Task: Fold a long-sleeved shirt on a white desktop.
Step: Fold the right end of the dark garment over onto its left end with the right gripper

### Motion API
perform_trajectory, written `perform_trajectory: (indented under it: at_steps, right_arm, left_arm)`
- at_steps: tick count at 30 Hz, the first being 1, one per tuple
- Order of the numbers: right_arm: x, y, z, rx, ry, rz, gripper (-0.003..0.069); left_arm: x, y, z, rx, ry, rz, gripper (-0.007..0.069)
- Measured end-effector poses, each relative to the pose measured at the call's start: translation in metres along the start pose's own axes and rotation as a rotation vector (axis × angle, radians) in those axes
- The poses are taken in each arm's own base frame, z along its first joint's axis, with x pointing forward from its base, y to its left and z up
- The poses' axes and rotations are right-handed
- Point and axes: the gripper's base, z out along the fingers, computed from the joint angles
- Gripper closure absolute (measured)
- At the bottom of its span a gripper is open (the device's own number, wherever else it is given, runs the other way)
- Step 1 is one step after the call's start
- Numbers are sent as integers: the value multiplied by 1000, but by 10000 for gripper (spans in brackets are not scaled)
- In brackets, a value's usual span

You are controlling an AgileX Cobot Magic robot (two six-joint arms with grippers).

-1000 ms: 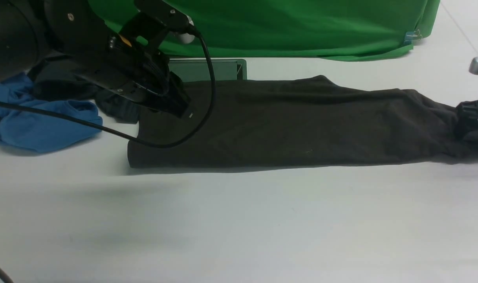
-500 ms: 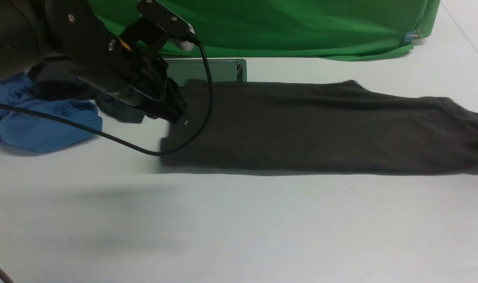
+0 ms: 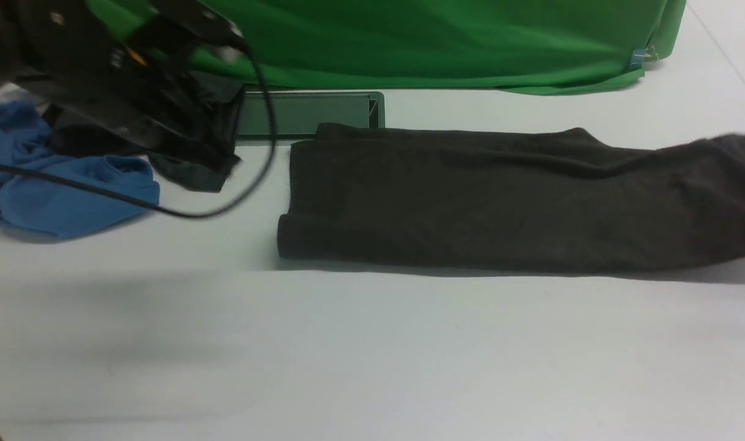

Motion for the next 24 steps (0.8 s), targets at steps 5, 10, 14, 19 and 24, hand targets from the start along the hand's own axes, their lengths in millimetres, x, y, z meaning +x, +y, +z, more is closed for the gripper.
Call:
perform_trajectory:
  at_steps: [5, 10, 14, 19, 24]
  right_arm:
    - [-1, 26, -59, -7, -134, -52, 565]
    - [0, 74, -85, -109, -203, -126, 565]
    - [0, 118, -88, -222, -239, -176, 565]
    - [5, 186, -96, -427, -308, -236, 565]
    - [11, 249, -95, -589, -308, -305, 565]
  left_arm:
    - [-15, 6, -11, 19, -97, 1, 606]
    - [-23, 4, -19, 38, -165, 13, 606]
    - [-25, 3, -28, 27, -191, 29, 606]
    - [-27, 2, -41, 9, -225, 53, 606]
    - [-28, 1, -47, 0, -240, 63, 606]
